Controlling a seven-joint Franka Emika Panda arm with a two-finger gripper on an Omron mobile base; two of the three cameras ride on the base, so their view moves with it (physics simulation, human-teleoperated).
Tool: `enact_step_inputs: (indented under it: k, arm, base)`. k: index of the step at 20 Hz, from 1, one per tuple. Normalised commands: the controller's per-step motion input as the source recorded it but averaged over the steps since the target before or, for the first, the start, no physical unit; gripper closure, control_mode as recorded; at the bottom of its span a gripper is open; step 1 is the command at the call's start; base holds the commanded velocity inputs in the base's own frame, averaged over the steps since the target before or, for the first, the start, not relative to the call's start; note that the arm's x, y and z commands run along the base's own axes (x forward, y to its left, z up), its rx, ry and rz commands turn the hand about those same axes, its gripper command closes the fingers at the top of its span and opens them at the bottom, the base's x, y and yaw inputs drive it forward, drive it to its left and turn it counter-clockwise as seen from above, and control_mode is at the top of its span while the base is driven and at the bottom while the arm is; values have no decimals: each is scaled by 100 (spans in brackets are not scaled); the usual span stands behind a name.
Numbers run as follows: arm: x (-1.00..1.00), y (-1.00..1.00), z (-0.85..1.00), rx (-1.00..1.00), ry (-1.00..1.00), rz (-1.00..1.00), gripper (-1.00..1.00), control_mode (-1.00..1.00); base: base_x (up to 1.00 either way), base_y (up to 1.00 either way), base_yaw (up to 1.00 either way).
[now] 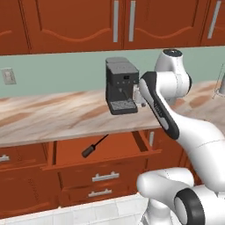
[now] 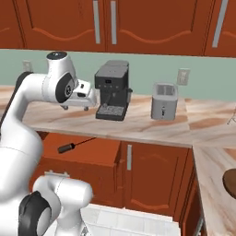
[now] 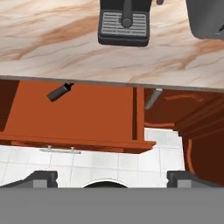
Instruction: Pick up the knife from the drawer and place it on the cutting board. Then place the meat from the plate to the cutting board.
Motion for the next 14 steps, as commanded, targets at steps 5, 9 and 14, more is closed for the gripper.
enact_step_inputs:
  k: [5, 9, 14]
  arm:
    - [0, 0, 0, 0, 0, 0, -100, 100]
    - [0, 0, 0, 0, 0, 0, -100, 100]
    - [0, 0, 0, 0, 0, 0, -100, 100]
  base:
    - [-40, 100, -25]
    - [-33, 100, -34]
    - [-13, 100, -46]
